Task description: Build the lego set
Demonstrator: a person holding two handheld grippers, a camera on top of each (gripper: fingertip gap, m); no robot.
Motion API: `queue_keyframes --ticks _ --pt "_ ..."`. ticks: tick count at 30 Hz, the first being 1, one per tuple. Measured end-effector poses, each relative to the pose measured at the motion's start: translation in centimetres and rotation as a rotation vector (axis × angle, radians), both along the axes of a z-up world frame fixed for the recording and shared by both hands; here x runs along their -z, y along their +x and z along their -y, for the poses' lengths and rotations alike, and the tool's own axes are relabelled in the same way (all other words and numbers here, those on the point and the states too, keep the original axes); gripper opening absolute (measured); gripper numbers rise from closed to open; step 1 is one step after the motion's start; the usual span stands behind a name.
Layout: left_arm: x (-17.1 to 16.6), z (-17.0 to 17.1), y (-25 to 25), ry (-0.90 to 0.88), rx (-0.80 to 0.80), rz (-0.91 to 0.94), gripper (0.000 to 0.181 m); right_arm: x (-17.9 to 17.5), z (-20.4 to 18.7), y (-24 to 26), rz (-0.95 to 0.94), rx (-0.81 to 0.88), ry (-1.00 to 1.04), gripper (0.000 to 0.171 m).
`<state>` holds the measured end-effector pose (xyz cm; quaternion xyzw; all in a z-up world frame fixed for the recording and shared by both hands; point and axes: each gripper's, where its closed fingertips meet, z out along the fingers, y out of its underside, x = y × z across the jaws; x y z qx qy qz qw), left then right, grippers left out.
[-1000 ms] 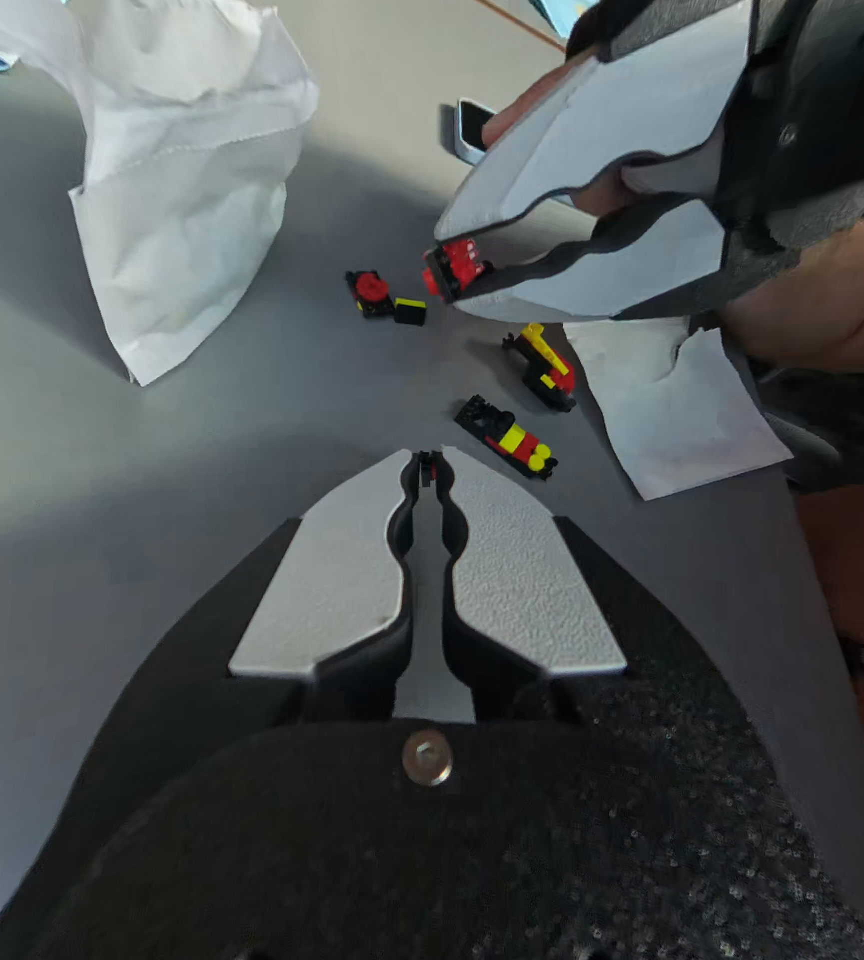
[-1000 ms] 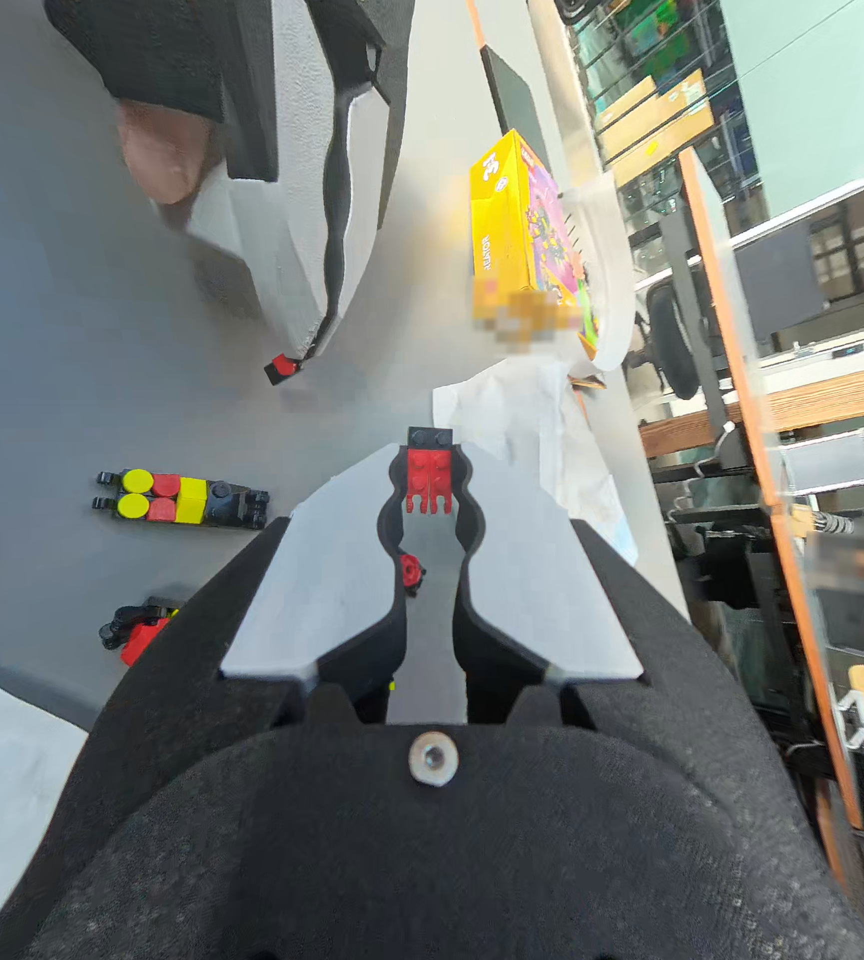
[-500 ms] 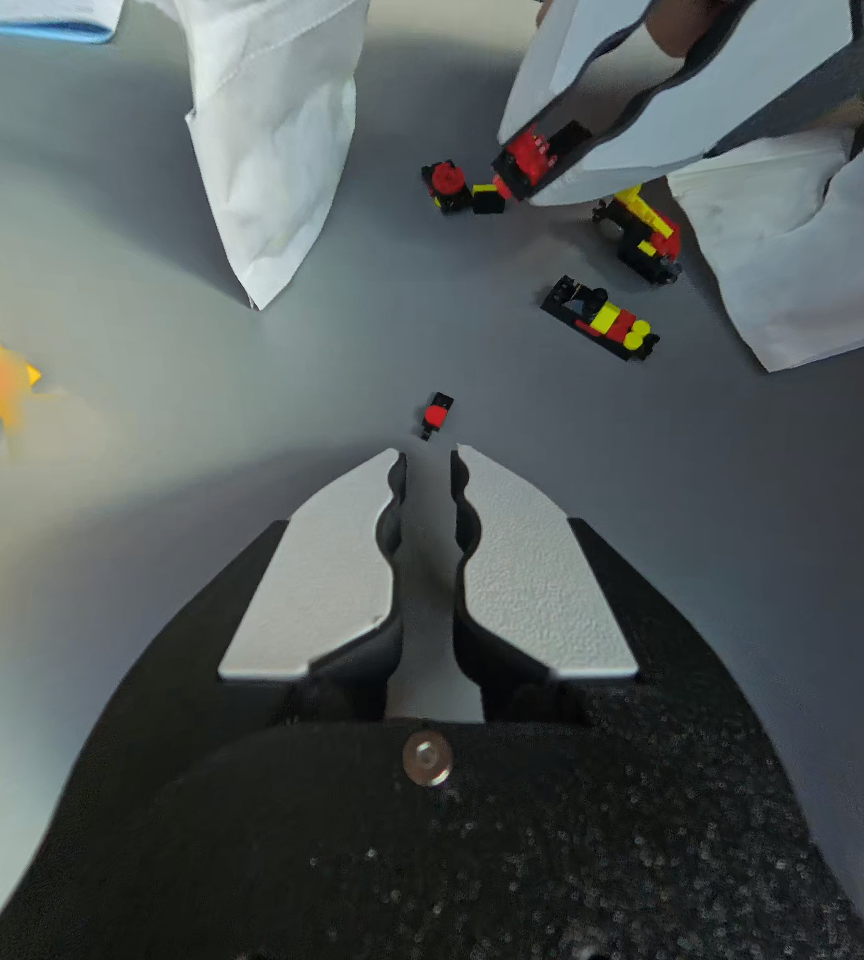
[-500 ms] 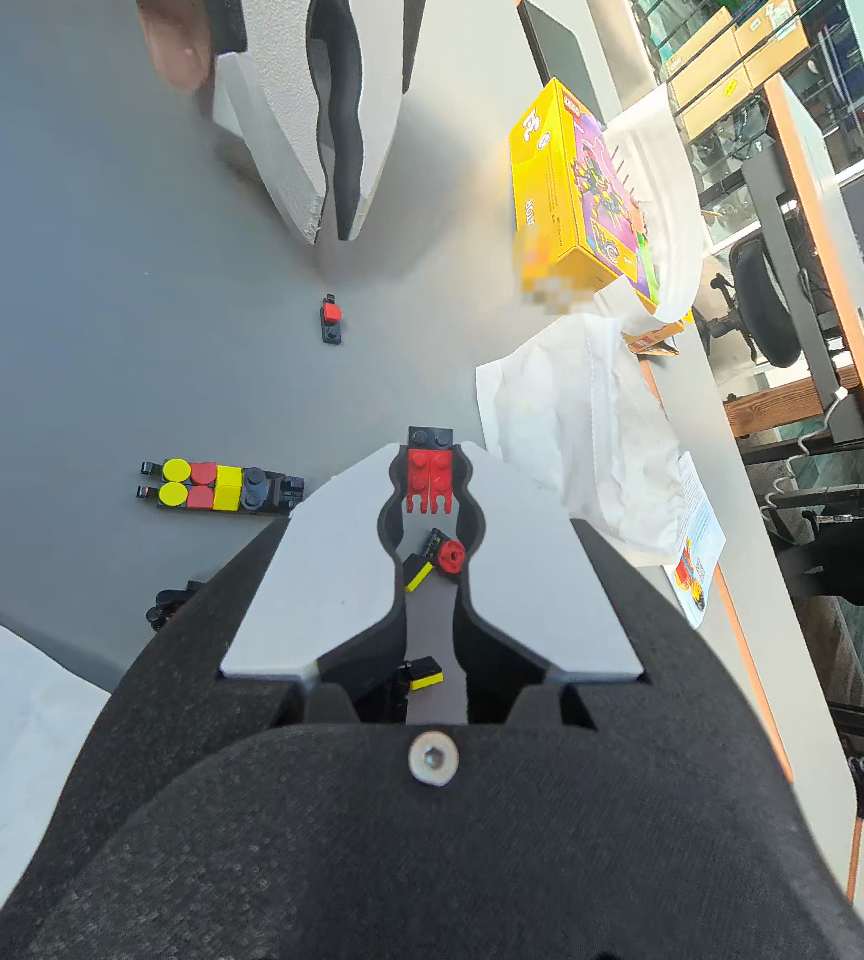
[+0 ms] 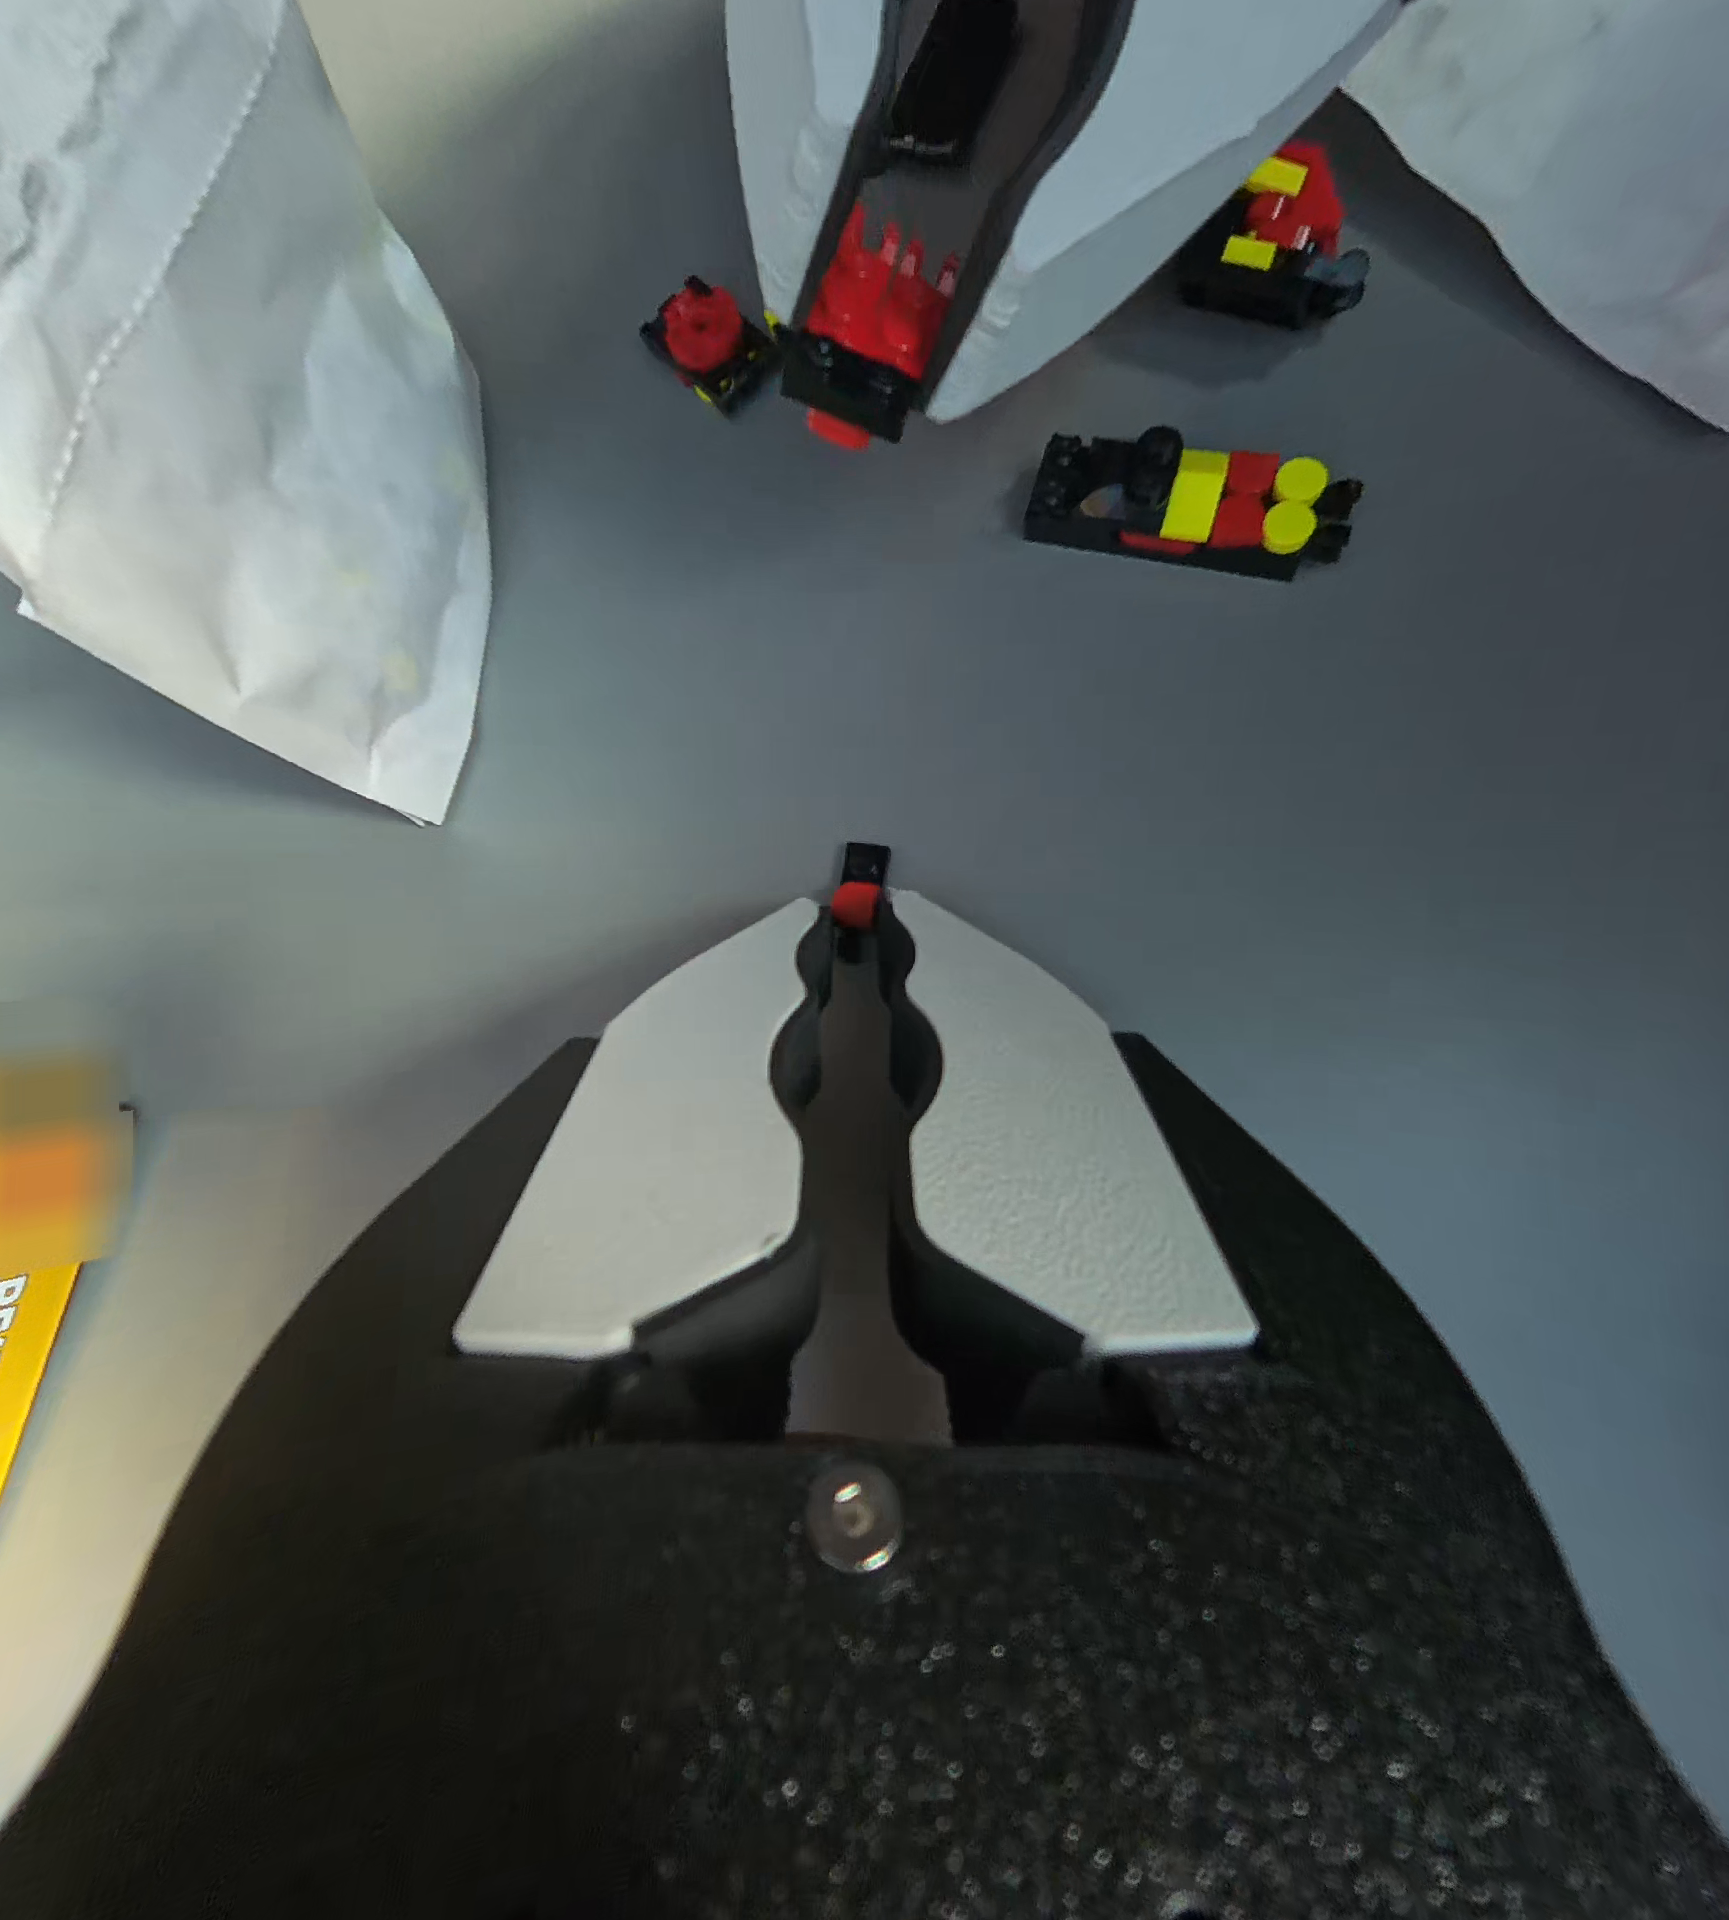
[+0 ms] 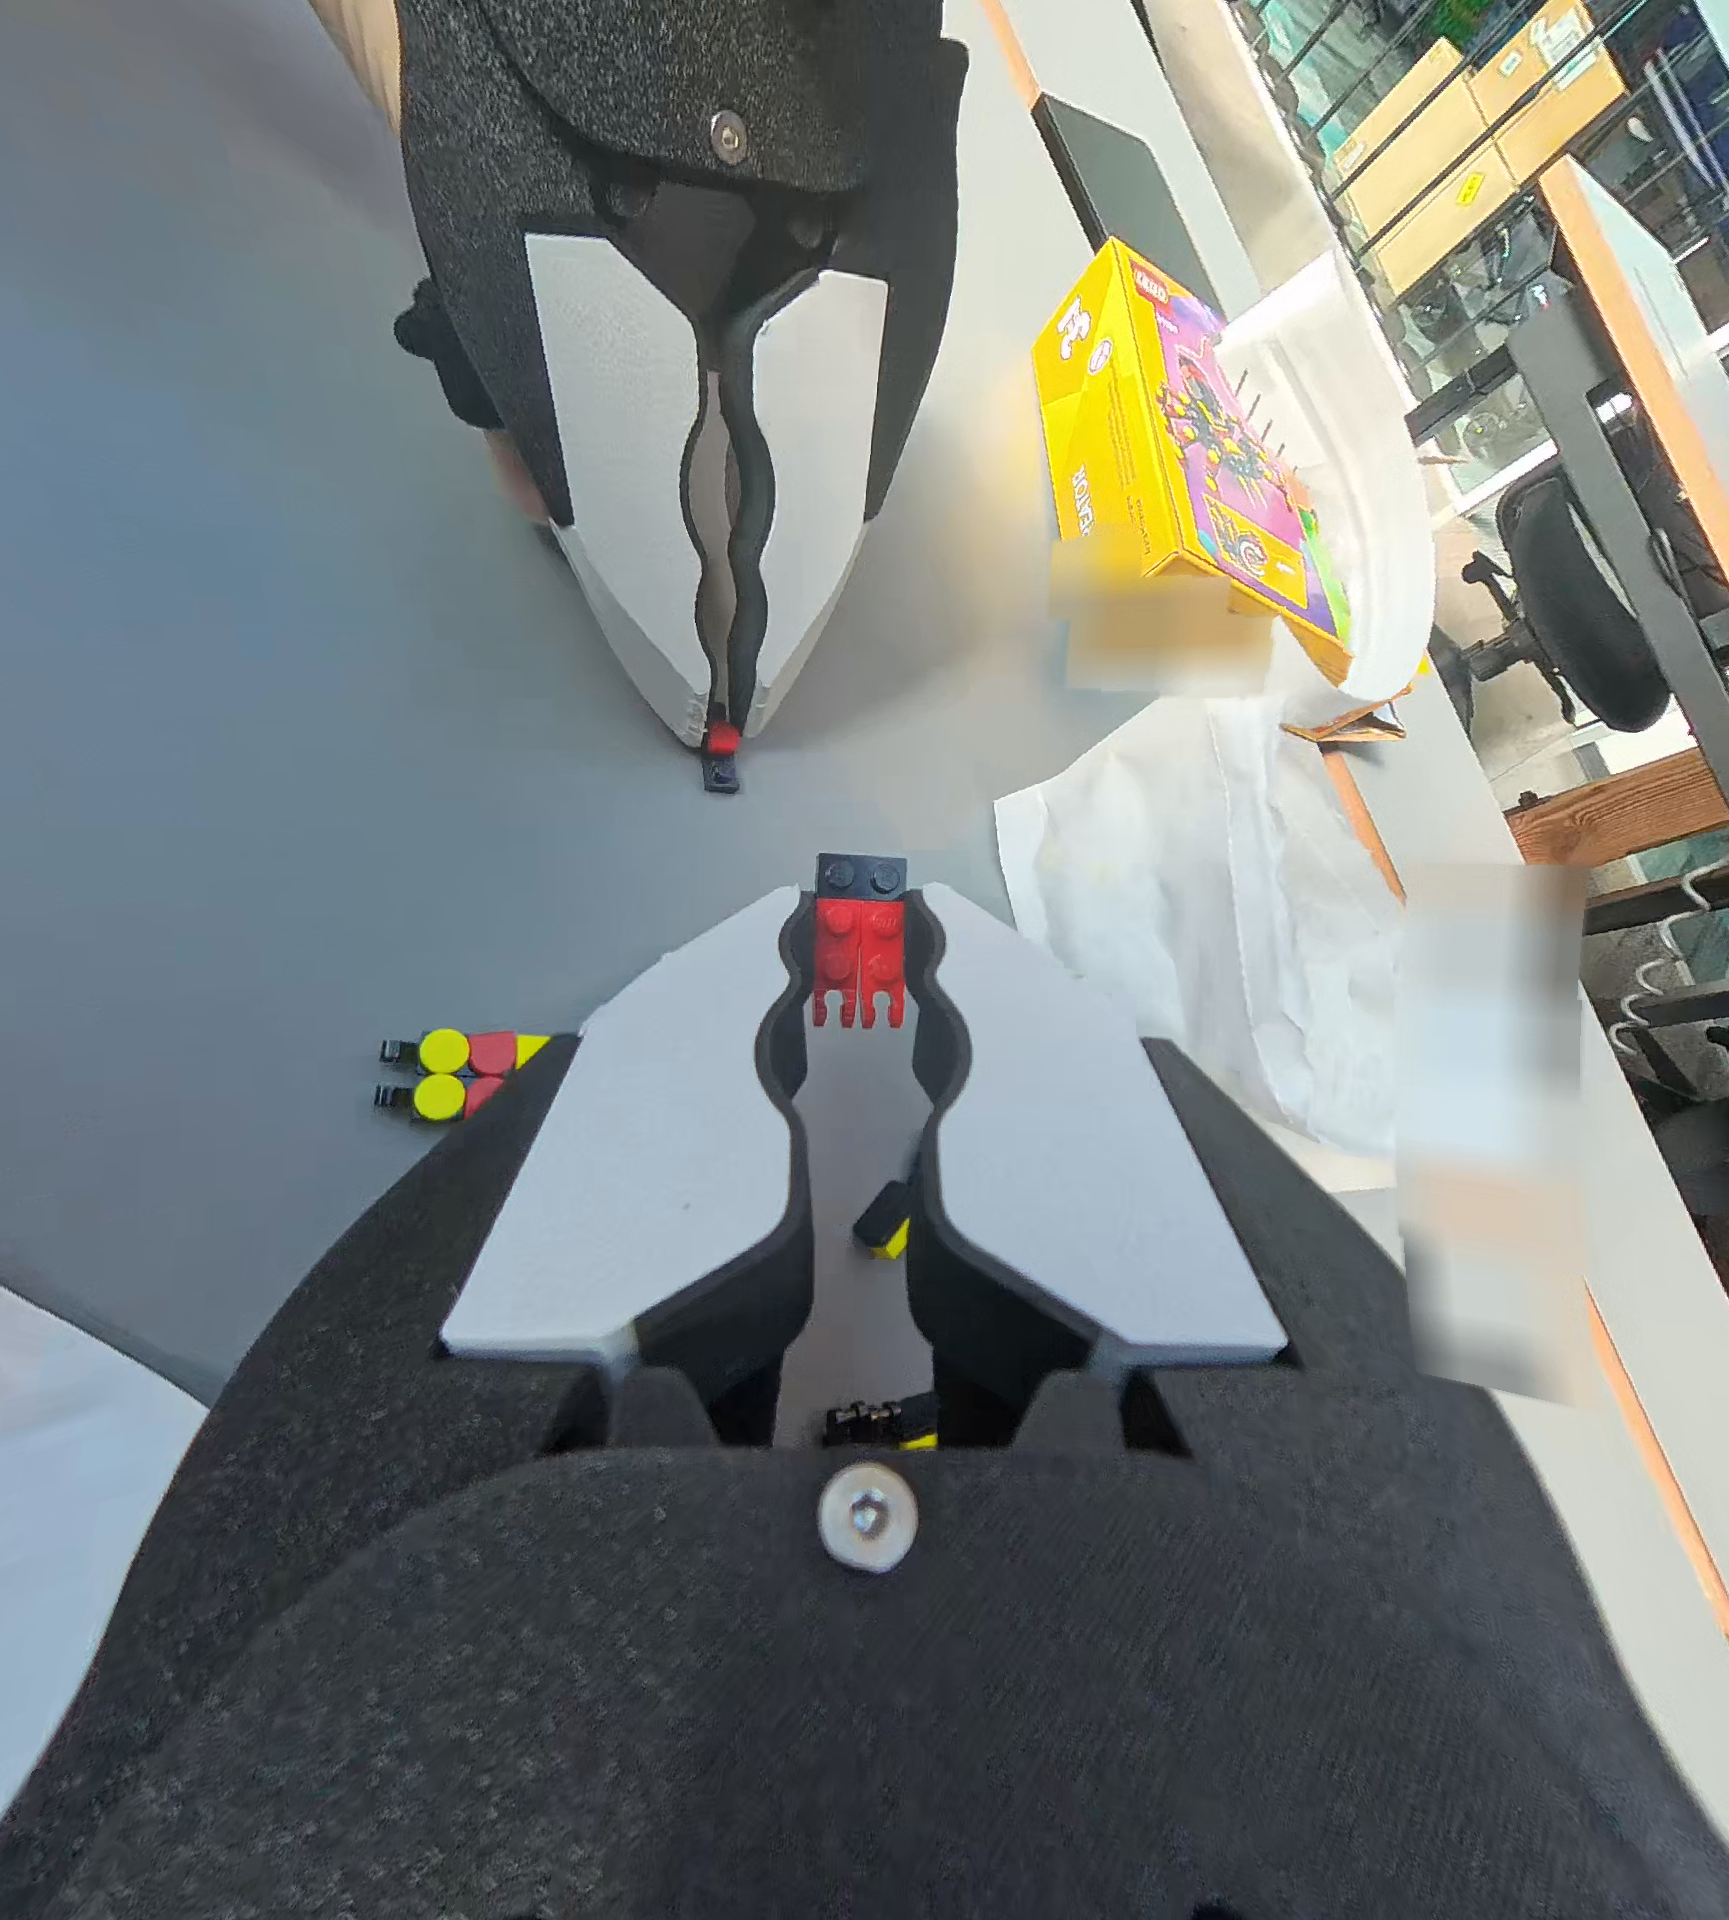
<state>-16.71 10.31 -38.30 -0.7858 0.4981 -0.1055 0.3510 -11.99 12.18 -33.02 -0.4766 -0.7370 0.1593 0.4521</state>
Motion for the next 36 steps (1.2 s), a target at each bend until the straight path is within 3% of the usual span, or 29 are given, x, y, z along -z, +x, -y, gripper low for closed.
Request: queue_keyframes --ticks 7,14,18,23,30,36 --pt "-5.1 -0.4 2.5 0.261 -0.235 0.213 0.007 -0.8 1.5 -1.0 -0.037 0.01 0.13 0.015" --pt "-6.6 -0.1 3.3 0.269 -0.286 0.316 0.006 -1.5 1.3 -0.9 -0.051 0.035 0.2 0.015" --pt "-5.7 0.1 3.5 0.239 -0.282 0.308 0.006 -0.7 1.1 -0.7 0.009 0.051 0.245 0.015" --pt "-3.8 0.2 3.3 0.221 -0.287 0.209 0.006 2.1 1.3 -0.6 0.167 0.044 0.131 0.015" --pt "-4.1 0.4 3.4 0.44 -0.2 -0.039 0.006 2.1 1.6 -0.8 0.151 0.063 0.055 0.015" --pt "-1.9 1.2 3.5 0.337 -0.1 -0.084 0.006 4.0 2.9 -0.8 0.248 -0.007 -0.074 0.015"
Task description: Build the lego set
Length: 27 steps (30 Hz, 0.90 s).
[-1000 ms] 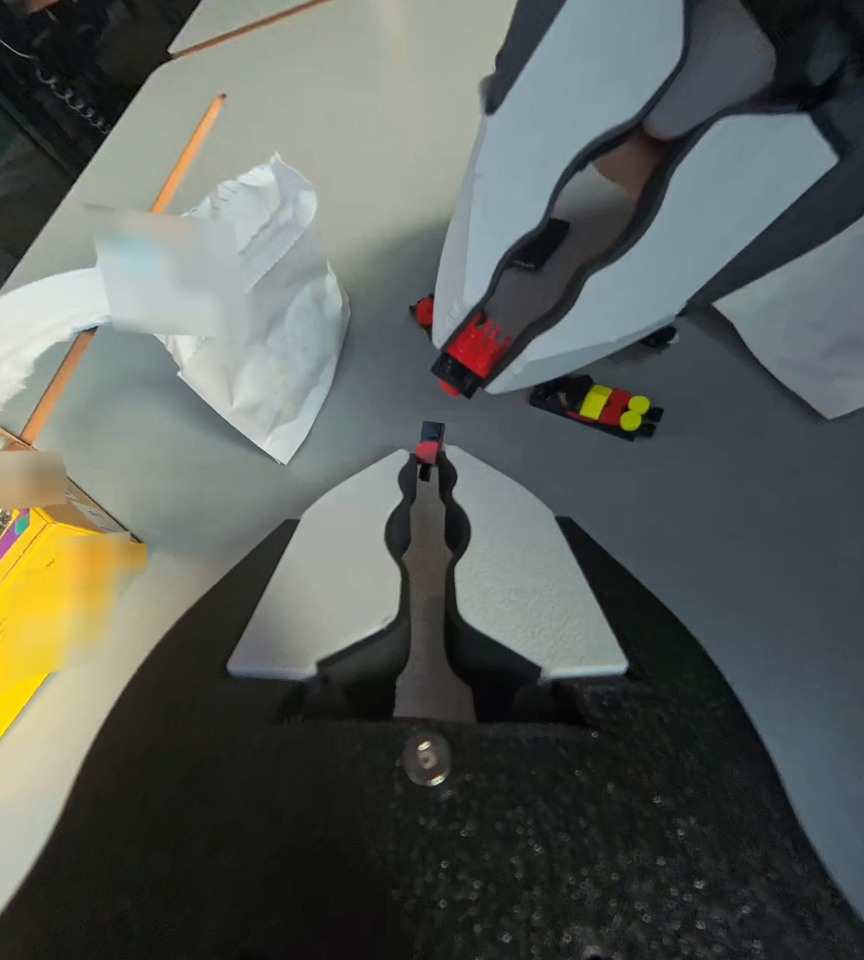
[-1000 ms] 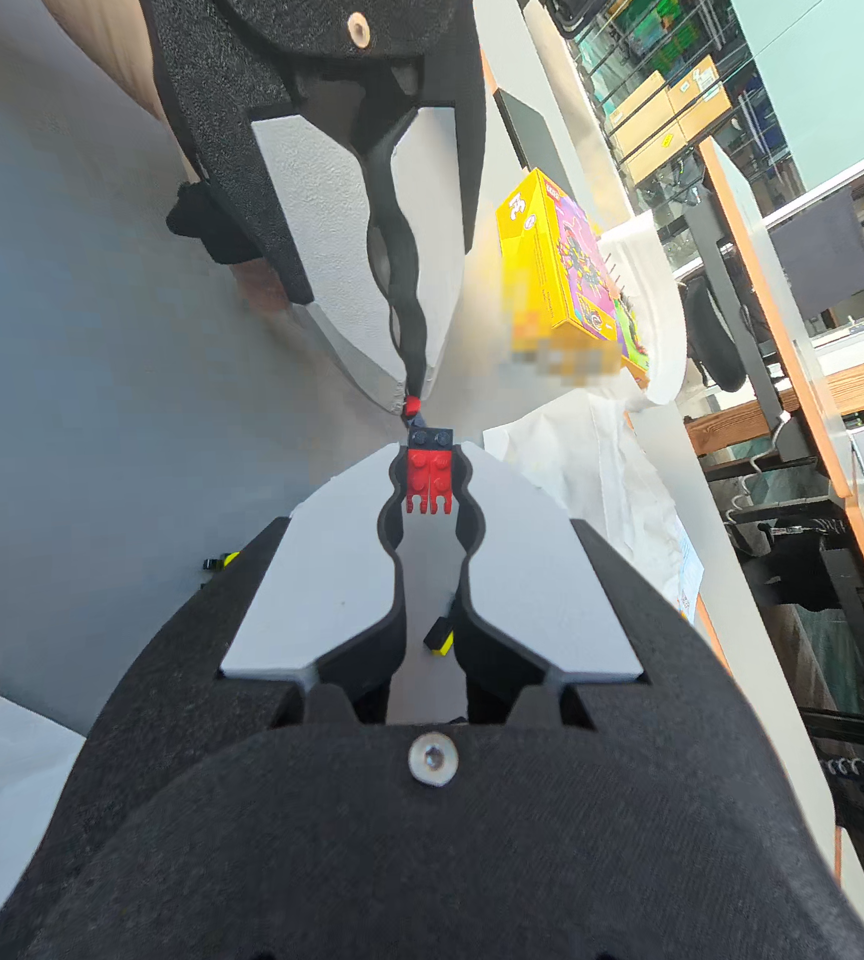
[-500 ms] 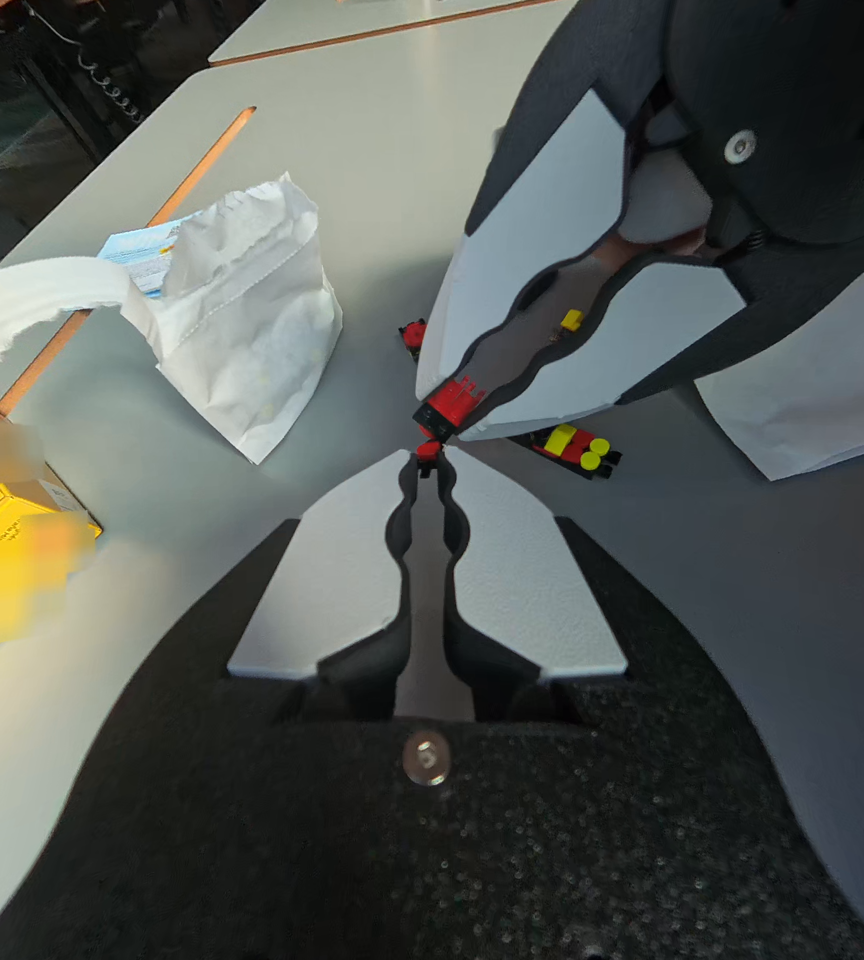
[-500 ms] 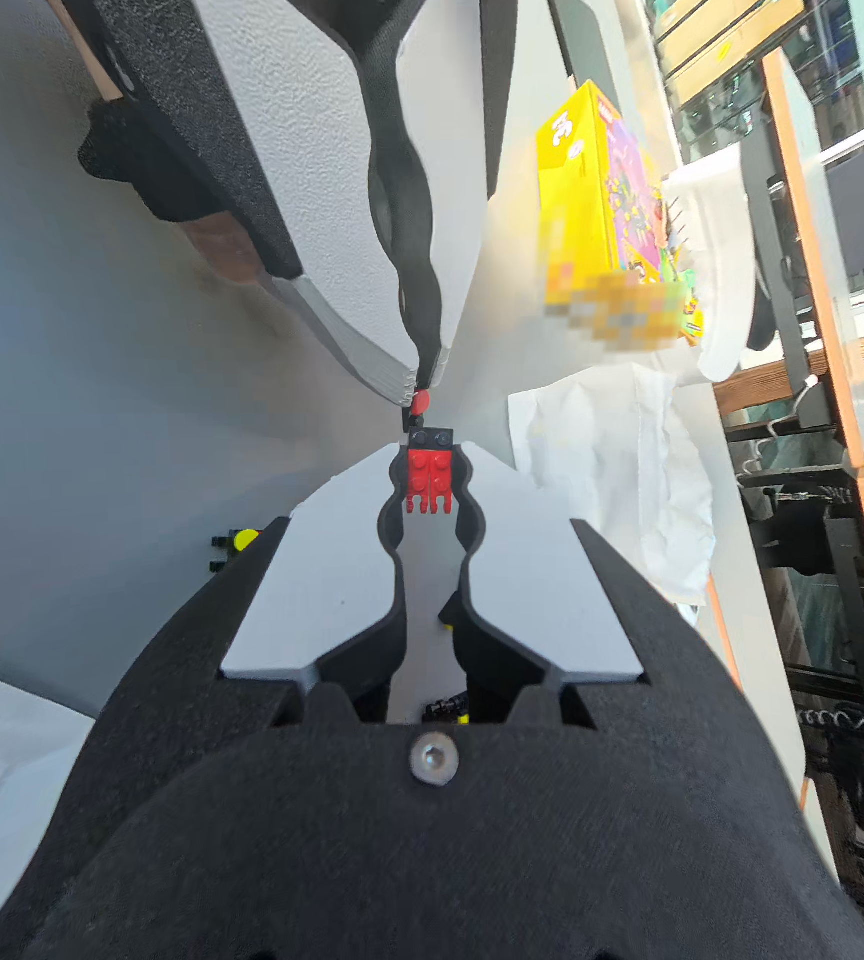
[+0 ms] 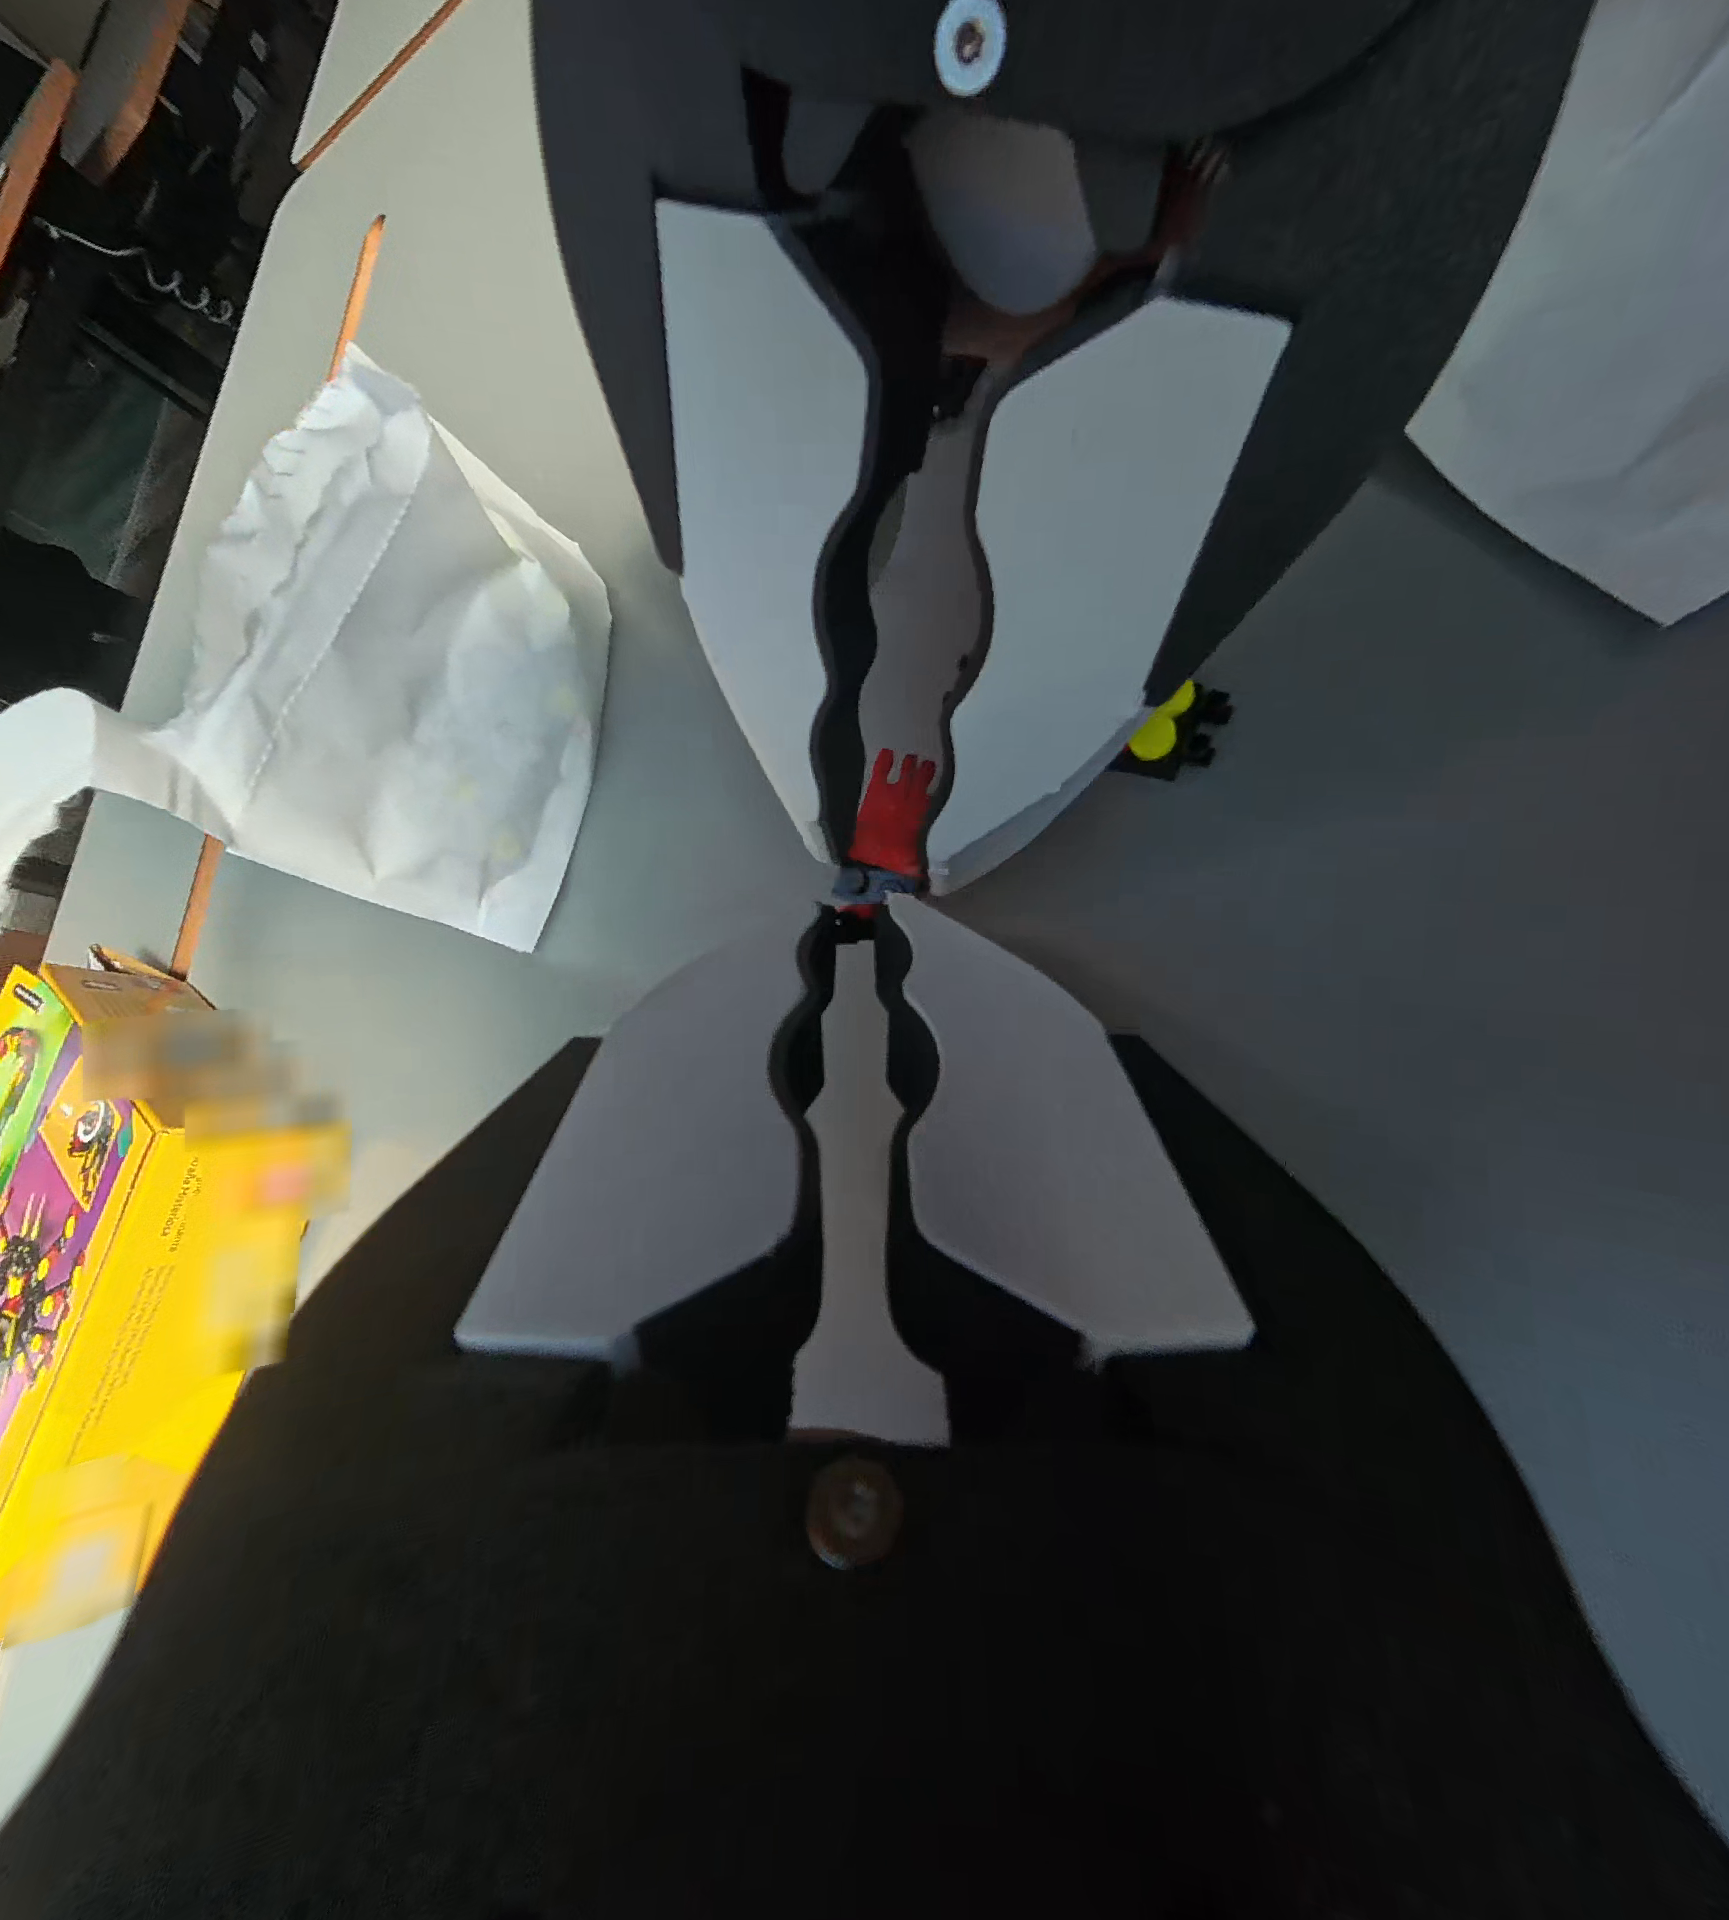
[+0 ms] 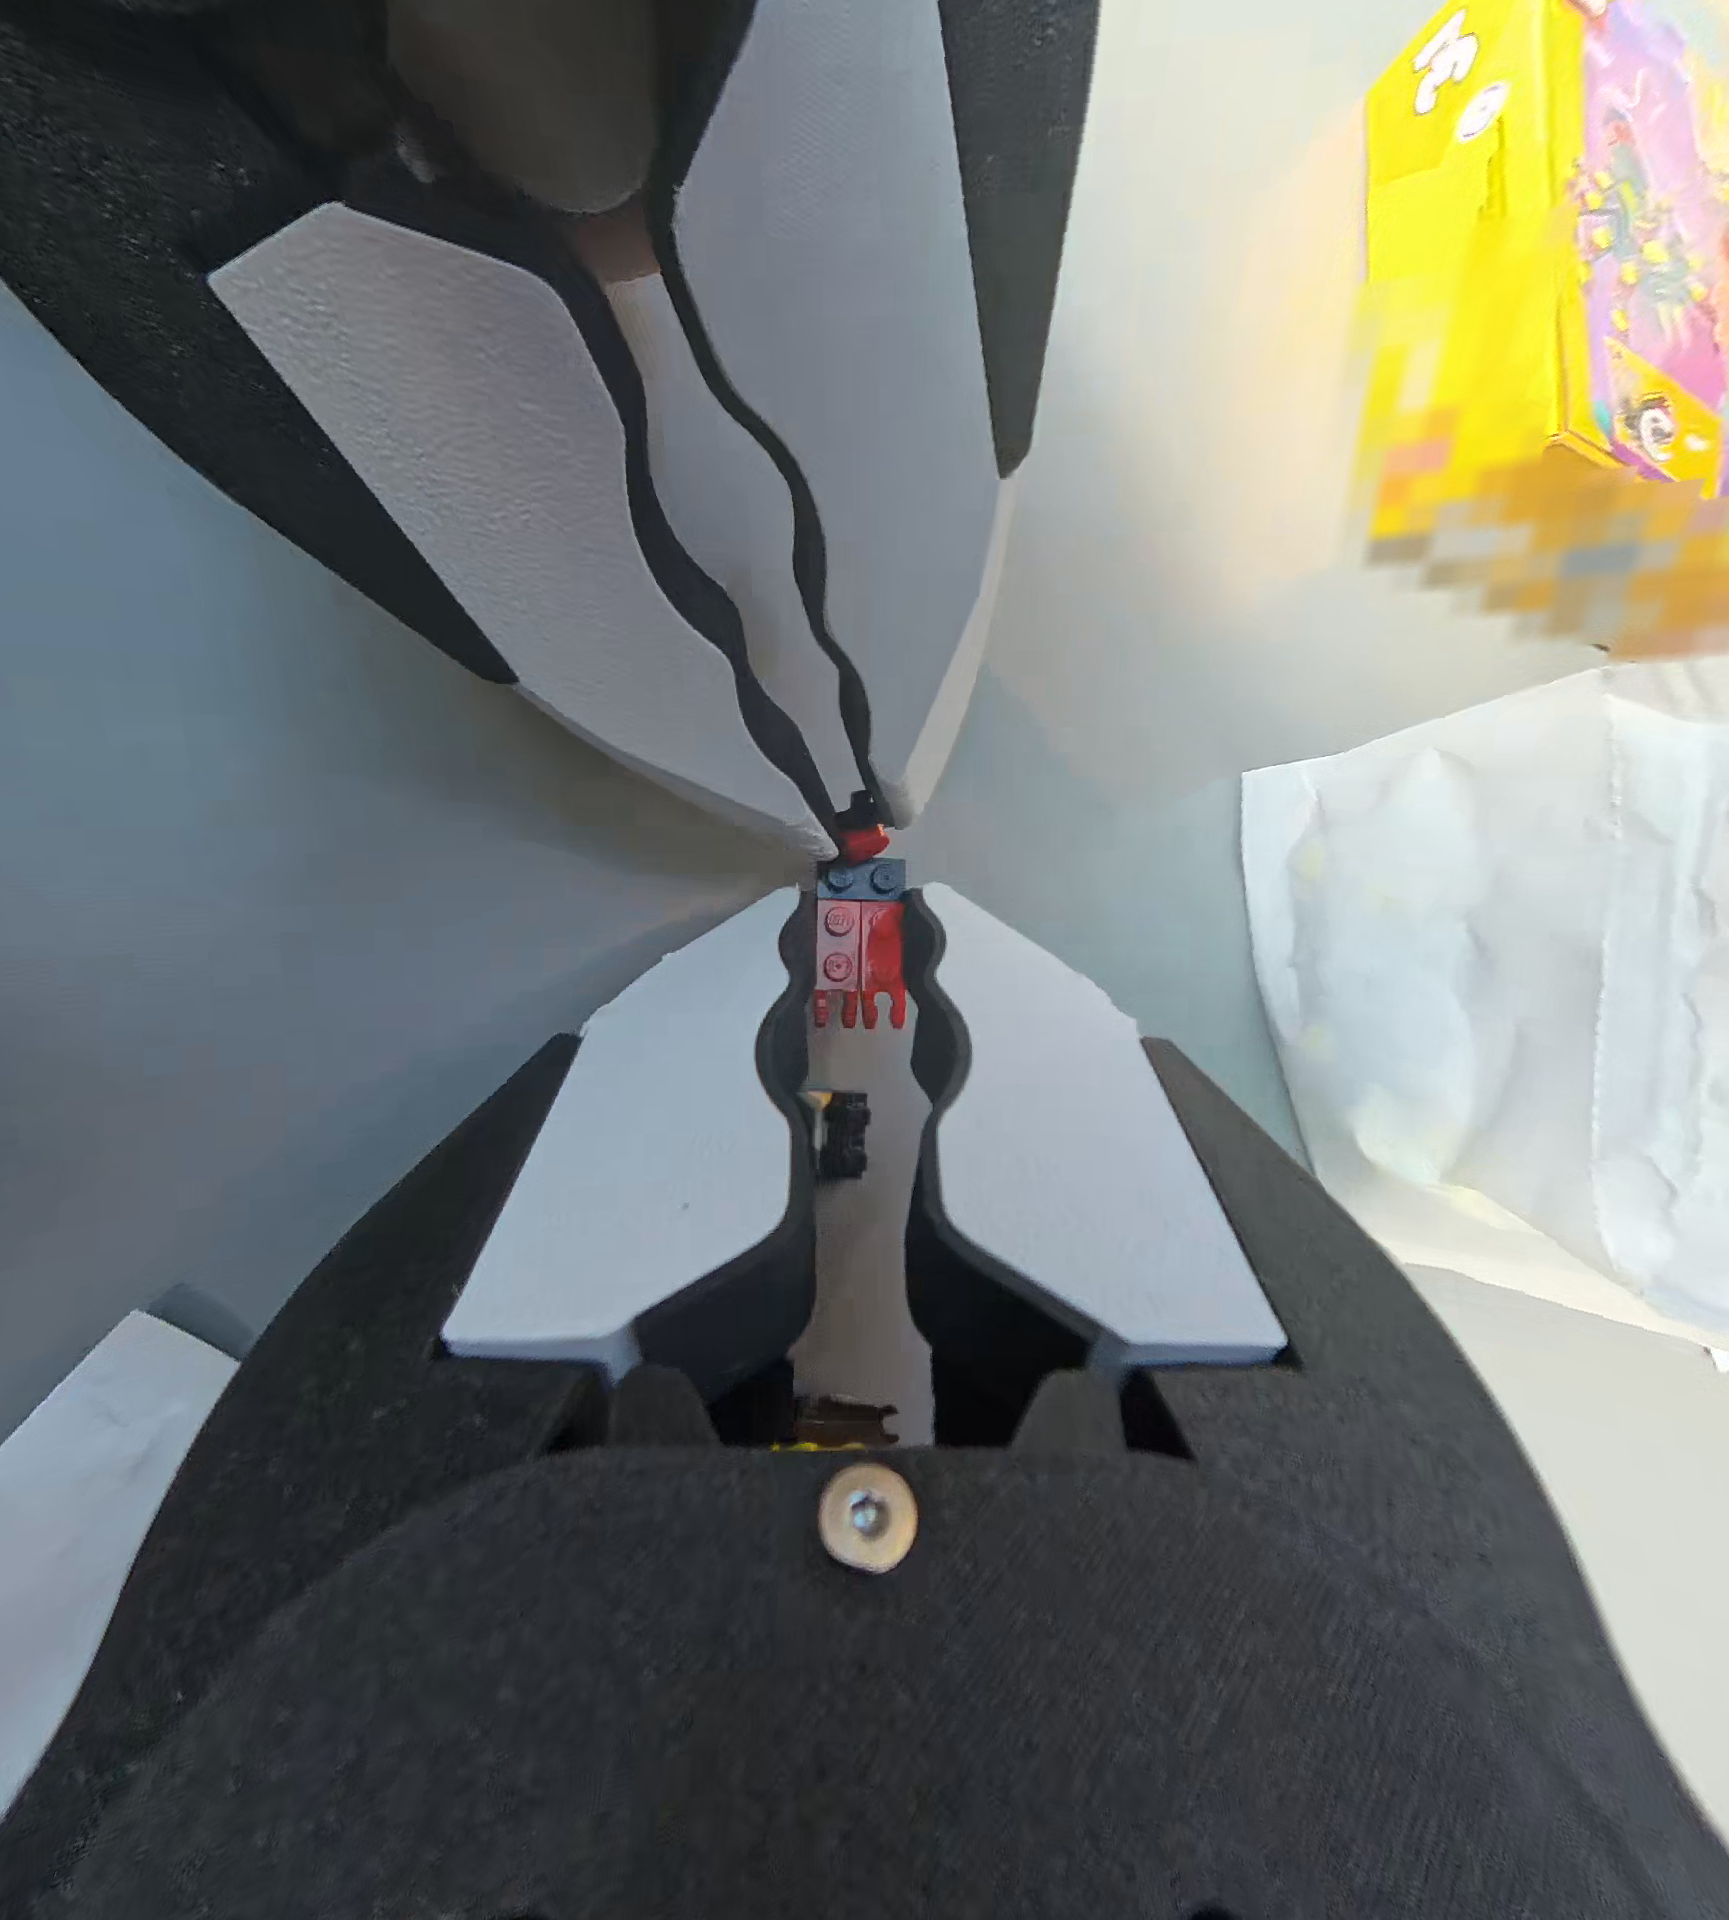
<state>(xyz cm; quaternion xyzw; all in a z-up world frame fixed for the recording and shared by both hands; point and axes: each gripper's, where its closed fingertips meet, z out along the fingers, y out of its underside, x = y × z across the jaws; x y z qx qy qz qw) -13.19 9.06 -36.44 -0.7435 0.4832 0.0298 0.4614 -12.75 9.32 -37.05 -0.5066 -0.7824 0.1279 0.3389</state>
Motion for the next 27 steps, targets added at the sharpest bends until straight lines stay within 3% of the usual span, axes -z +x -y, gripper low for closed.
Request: queue_keyframes --ticks 7,13,27 --pt "0.5 -0.1 -0.4 -0.056 0.029 0.041 0.006 1.0 -0.2 -0.9 0.112 -0.056 -0.239 0.015" --pt "0.5 0.0 -0.4 -0.116 0.039 0.106 0.006 0.1 -0.5 -1.5 0.024 -0.05 -0.378 0.015" --pt "0.5 -0.1 -1.7 -0.239 -0.015 0.271 0.006 0.9 0.1 -1.6 0.107 -0.022 -0.436 0.015"
